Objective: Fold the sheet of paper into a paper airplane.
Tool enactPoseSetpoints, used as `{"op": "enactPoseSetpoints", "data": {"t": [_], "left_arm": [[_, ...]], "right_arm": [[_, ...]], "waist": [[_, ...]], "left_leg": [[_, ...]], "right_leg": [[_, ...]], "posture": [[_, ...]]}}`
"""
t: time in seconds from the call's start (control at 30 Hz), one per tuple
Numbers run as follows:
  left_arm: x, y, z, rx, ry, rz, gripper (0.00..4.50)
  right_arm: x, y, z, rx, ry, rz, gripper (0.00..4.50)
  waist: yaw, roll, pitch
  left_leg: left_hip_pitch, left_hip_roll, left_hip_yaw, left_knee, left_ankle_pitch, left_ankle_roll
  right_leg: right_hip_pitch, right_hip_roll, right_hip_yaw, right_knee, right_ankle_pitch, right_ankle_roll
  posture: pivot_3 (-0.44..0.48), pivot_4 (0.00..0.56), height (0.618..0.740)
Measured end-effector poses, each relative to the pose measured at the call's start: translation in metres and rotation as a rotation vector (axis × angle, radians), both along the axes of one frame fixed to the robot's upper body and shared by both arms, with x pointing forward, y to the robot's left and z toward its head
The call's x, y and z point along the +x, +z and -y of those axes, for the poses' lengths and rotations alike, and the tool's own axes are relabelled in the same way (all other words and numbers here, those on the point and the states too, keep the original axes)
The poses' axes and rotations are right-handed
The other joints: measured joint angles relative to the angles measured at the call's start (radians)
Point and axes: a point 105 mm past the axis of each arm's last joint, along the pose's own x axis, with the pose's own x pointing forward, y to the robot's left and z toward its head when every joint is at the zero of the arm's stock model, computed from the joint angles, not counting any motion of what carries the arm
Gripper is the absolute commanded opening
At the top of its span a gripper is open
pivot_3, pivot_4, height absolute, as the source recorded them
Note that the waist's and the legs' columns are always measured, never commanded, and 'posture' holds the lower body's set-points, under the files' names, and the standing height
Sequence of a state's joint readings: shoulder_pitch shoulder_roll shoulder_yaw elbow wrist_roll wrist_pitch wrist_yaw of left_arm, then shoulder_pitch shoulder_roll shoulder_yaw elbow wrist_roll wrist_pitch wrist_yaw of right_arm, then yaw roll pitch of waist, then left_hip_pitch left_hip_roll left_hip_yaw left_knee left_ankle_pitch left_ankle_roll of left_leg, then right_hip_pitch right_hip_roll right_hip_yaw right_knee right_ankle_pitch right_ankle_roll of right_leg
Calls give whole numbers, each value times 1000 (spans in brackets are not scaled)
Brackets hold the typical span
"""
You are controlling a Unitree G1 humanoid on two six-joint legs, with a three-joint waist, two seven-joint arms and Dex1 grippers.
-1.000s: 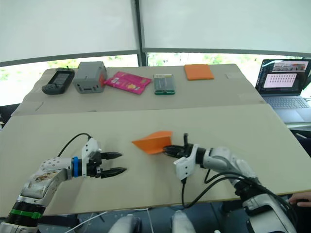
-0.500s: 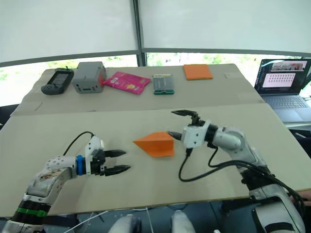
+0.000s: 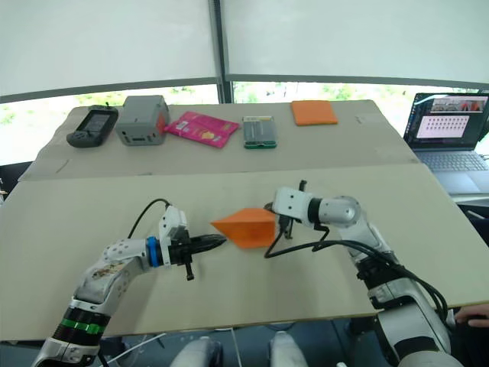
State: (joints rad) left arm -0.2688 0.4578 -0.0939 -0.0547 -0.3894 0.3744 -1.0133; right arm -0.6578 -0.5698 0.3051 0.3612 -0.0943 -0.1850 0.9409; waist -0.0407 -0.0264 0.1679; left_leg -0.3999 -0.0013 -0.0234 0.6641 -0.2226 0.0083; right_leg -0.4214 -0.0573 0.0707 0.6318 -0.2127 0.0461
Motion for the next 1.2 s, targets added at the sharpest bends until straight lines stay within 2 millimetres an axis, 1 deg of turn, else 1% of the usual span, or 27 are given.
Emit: {"op": "enactPoseSetpoints", "data": {"t": [0.17,0.3,0.47,0.57,0.7,0.83,0.9,1.0,1.1,1.2], "left_arm": [[0,-1,-5,21,2,-1,23],[-2,-3,-10,41,-5,-9,23],[-3,-4,-12,51,-8,-15,23],[-4,-4,-13,47,-17,-20,23],[-8,-4,-16,53,-50,-47,23],[-10,-7,-14,61,-63,-60,23],[-10,-13,-15,97,-55,-66,23],[-7,-30,-17,171,-22,-99,23],[-4,-33,-10,175,-8,-94,23],[-4,-34,-1,161,-1,-93,23]], "right_arm": [[-18,-20,-3,-26,55,-76,0],[-34,-21,-9,-11,110,-77,0],[-50,-29,-12,8,133,-93,0],[-54,-29,-14,9,139,-82,0],[-59,-34,-20,45,128,-79,0],[-61,-26,-27,59,137,-41,0],[-61,-27,-29,59,131,-44,0],[-61,-28,-38,74,140,-56,0],[-57,-20,-45,90,142,-43,0],[-58,-22,-49,95,145,-58,0]], "waist": [[-1,0,0],[-1,0,0],[0,0,0],[0,0,0],[-3,0,0],[-1,0,0],[-1,0,0],[-1,0,0],[1,0,0],[12,0,0]], "left_leg": [[0,0,0,0,0,0],[0,0,0,0,0,0],[0,0,0,0,0,0],[1,0,0,0,0,0],[0,0,1,0,0,0],[1,0,1,0,0,0],[1,0,1,0,0,0],[1,0,1,0,0,0],[1,0,1,0,0,0],[1,0,0,0,0,0]], "right_leg": [[0,1,0,0,0,0],[0,0,0,0,0,0],[0,0,0,0,0,0],[0,0,0,0,0,0],[0,2,0,0,0,0],[0,2,0,0,0,0],[1,2,0,0,0,0],[0,2,0,0,0,0],[1,2,0,0,0,0],[1,1,-1,0,0,0]], "posture": [[0,150,740],[0,150,740],[0,150,740],[0,150,740],[0,150,740],[0,150,740],[0,150,740],[0,150,740],[0,150,740],[0,150,740]]}}
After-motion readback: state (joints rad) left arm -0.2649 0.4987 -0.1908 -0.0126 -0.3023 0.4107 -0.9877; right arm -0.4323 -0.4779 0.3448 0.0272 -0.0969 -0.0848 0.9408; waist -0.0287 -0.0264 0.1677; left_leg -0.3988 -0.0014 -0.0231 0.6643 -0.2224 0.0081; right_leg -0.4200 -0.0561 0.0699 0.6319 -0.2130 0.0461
